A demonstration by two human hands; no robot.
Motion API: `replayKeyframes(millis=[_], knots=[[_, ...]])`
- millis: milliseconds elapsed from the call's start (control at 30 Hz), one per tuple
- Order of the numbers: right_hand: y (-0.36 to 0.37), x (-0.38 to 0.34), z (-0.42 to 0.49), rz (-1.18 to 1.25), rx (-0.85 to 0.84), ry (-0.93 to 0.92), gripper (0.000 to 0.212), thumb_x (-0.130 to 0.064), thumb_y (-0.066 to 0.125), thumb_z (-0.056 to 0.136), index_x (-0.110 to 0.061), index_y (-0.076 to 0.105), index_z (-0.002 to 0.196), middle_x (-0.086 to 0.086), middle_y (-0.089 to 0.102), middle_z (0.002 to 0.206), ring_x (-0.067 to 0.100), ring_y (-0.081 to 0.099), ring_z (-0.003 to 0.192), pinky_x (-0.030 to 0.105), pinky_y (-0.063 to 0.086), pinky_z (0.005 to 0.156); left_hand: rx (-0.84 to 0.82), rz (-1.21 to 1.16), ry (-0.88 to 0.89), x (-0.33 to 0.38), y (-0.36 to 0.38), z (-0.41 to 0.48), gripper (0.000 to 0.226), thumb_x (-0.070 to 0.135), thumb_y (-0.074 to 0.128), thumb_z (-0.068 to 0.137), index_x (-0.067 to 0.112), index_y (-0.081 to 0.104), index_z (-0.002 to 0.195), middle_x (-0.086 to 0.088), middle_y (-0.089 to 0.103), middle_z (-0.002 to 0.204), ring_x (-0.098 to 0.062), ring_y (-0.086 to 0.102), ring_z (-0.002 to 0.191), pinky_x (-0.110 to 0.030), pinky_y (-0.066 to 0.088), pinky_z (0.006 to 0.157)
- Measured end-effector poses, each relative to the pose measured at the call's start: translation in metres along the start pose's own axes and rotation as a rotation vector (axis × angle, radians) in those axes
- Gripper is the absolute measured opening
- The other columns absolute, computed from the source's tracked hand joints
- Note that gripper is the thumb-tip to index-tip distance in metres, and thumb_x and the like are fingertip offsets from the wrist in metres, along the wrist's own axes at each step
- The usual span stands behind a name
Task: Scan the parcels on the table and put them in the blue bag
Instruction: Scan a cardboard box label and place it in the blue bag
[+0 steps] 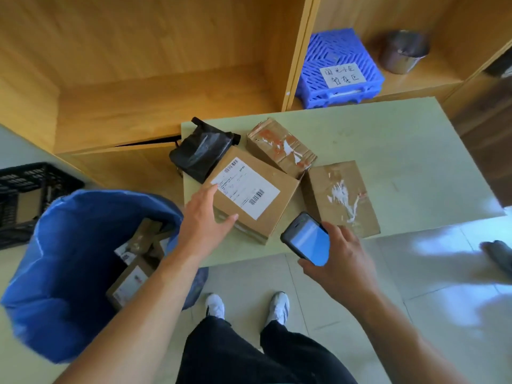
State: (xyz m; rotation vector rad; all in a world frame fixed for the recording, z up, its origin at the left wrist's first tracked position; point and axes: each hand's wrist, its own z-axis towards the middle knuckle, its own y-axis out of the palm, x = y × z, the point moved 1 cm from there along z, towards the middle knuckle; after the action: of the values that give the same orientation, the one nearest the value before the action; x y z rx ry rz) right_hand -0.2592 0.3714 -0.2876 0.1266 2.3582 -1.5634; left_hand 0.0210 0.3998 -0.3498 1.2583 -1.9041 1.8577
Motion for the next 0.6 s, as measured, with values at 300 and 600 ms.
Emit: replayKeyframes(millis=[300, 600], knots=[[0.008, 0.009, 0.011, -0.103, -0.039, 0.032, 0.08, -0.052, 0.076, 0.071, -0.026, 0.041, 0.138, -0.006, 0.056, 0.121, 0.02, 0.053, 0.106, 0.033, 0.046, 0.082, 0.073, 0.131, -0.003, -0.011, 0.018, 0.023, 0.081, 0.041, 0.082, 0.084, 0.028, 0.038, 0.151, -0.005, 0.037, 0.156, -0.024, 0.028, 0.145, -0.042, 0.048, 0.104], [0.002, 0.007, 0.011, -0.128, 0.019, 0.025, 0.08, -0.051, 0.078, 0.07, -0.026, 0.043, 0.138, -0.004, 0.056, 0.125, 0.023, 0.054, 0.109, 0.035, 0.044, 0.081, 0.068, 0.156, -0.089, -0.016, 0.003, 0.053, 0.088, 0.045, 0.079, 0.086, 0.021, 0.032, 0.157, -0.007, 0.04, 0.157, -0.029, 0.033, 0.145, -0.047, 0.046, 0.103]])
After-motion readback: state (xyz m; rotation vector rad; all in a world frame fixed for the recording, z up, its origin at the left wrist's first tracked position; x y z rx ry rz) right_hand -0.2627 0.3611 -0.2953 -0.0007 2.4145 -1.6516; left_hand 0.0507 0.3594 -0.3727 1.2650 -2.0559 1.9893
